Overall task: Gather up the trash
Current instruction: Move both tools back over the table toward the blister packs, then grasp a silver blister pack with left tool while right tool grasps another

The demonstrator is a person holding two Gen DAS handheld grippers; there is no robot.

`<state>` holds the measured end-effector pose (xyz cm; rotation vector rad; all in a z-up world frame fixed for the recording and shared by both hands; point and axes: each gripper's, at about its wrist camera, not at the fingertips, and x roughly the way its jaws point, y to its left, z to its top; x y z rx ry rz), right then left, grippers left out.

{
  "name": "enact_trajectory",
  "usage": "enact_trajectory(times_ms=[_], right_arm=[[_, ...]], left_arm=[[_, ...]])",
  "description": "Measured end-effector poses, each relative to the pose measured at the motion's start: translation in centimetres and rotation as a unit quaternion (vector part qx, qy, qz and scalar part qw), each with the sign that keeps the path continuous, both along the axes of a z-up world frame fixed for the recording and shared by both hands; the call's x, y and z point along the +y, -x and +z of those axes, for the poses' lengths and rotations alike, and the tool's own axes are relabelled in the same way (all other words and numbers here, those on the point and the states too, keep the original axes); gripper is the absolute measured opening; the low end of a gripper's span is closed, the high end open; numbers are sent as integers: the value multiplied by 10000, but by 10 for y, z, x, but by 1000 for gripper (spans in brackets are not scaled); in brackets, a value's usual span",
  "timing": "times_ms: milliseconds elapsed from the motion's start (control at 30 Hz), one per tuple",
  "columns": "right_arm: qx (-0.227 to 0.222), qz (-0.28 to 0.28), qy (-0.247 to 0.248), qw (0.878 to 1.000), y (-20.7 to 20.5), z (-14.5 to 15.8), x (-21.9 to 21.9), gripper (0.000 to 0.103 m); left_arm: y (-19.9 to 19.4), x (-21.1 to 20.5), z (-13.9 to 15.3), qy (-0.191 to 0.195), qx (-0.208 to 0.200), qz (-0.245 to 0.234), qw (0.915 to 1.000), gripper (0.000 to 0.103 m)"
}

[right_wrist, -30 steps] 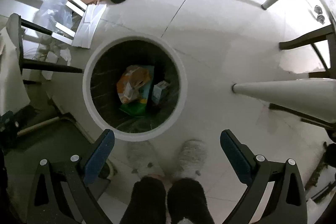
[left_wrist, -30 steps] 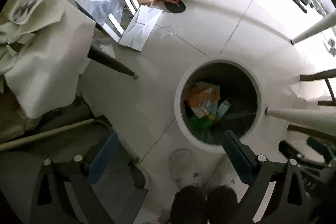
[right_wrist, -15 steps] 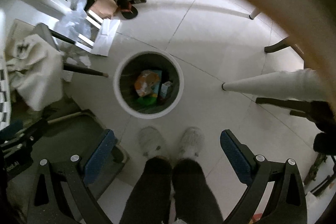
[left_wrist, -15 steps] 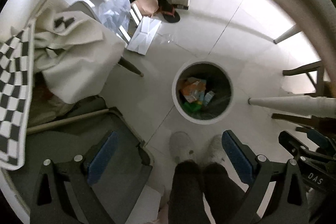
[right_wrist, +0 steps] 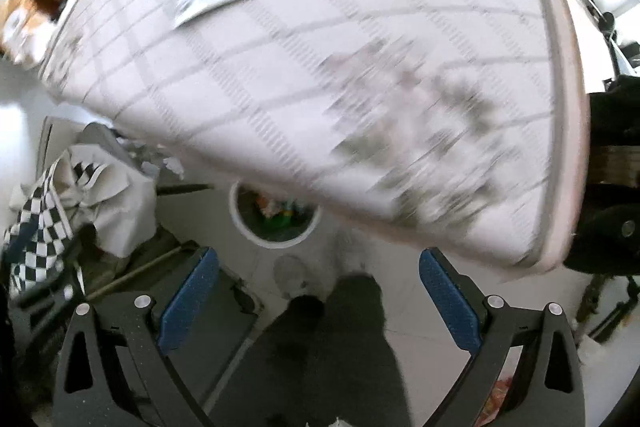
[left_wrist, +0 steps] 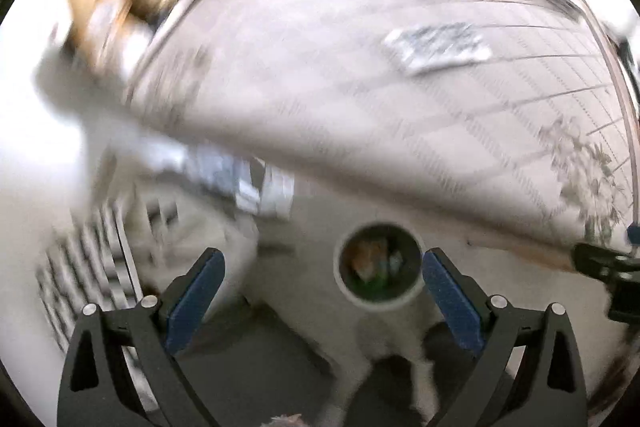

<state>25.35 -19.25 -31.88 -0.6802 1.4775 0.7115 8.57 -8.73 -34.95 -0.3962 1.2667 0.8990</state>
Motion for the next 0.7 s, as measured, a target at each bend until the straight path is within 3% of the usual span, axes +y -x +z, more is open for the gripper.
enact_trajectory(times_ms=[133, 233, 367, 533, 633, 700], right_arm=[[-226, -11, 236, 9995, -70, 4, 11, 102], [-165, -154, 225, 9995, -112, 1, 17, 102], [313, -315, 254, 9987, -169, -15, 30, 102], [579, -265, 292, 9975, -223, -29, 53, 102], [723, -267, 336, 9965, -240, -34, 60, 102], [821, -240, 340, 9958, -250, -35, 68, 102]], left_arm=[[-69, 27, -3, -368, 481, -913, 9940, 101], [-121, 49, -17, -350, 910, -1689, 9808, 101], [-174, 65, -46, -18, 1614, -2783, 9468, 101], [-209, 82, -74, 642, 2043, -3431, 9146, 101], [-216, 87, -82, 970, 2051, -3547, 9070, 100], [-221, 95, -81, 1205, 1885, -3538, 9082, 93]])
